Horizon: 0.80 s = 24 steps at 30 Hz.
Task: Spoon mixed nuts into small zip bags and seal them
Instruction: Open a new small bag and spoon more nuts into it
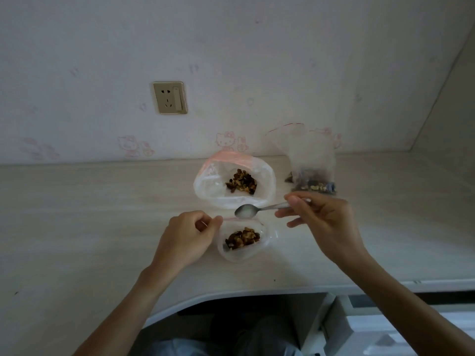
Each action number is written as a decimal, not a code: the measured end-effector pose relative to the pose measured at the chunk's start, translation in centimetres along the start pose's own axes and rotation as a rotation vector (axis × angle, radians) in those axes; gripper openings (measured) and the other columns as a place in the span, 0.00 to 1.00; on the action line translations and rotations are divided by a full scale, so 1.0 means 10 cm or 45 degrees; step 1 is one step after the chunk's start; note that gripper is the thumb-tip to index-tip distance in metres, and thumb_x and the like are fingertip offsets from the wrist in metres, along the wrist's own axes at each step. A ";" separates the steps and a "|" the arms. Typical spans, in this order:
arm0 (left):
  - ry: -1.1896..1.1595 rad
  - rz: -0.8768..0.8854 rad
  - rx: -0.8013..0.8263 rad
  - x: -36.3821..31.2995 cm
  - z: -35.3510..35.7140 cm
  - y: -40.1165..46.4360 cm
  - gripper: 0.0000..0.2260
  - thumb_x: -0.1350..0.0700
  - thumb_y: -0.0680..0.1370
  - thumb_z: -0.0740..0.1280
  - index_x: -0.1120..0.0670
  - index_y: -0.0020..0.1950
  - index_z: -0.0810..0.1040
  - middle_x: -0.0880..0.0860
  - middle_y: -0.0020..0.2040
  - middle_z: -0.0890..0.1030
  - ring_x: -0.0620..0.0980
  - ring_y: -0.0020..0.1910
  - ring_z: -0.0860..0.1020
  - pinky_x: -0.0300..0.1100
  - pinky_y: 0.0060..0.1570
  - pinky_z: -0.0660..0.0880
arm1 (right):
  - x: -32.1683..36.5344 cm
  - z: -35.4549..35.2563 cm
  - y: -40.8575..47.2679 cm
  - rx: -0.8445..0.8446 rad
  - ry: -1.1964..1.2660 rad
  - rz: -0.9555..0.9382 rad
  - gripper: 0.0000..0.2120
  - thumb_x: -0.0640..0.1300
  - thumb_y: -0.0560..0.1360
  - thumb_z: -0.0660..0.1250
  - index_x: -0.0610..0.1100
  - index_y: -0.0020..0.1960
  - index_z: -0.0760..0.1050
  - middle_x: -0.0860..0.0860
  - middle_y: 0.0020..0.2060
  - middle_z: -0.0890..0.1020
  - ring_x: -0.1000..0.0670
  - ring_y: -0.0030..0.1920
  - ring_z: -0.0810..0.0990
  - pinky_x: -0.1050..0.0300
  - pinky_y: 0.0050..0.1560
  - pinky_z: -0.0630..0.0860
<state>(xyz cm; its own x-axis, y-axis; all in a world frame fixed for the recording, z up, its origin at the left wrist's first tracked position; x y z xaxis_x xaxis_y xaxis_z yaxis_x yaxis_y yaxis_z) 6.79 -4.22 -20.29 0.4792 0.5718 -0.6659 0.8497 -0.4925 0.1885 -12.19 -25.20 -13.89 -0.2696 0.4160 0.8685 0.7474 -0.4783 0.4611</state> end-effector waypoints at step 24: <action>-0.903 -0.131 -0.079 -0.18 0.16 0.75 0.03 0.54 0.80 0.70 0.50 0.49 0.84 0.48 0.40 0.85 0.47 0.40 0.83 0.45 0.44 0.81 | -1.04 0.51 0.74 -0.391 0.263 0.489 0.09 0.47 0.78 0.73 0.43 0.44 0.85 0.48 0.36 0.88 0.49 0.39 0.89 0.55 0.41 0.85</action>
<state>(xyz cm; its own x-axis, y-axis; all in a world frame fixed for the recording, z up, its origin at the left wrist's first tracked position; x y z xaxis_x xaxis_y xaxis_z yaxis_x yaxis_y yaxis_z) 11.97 -10.00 -18.79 0.1554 0.0390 -0.9871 0.9038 -0.4089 0.1261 -0.76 -29.18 -20.43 -0.1486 0.0198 0.9887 0.6122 -0.7833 0.1077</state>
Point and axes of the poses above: each hand's wrist, its own y-axis towards the middle knuckle, its own z-axis out of the palm, x = y × z, the point moved 9 cm from there along y, towards the middle knuckle
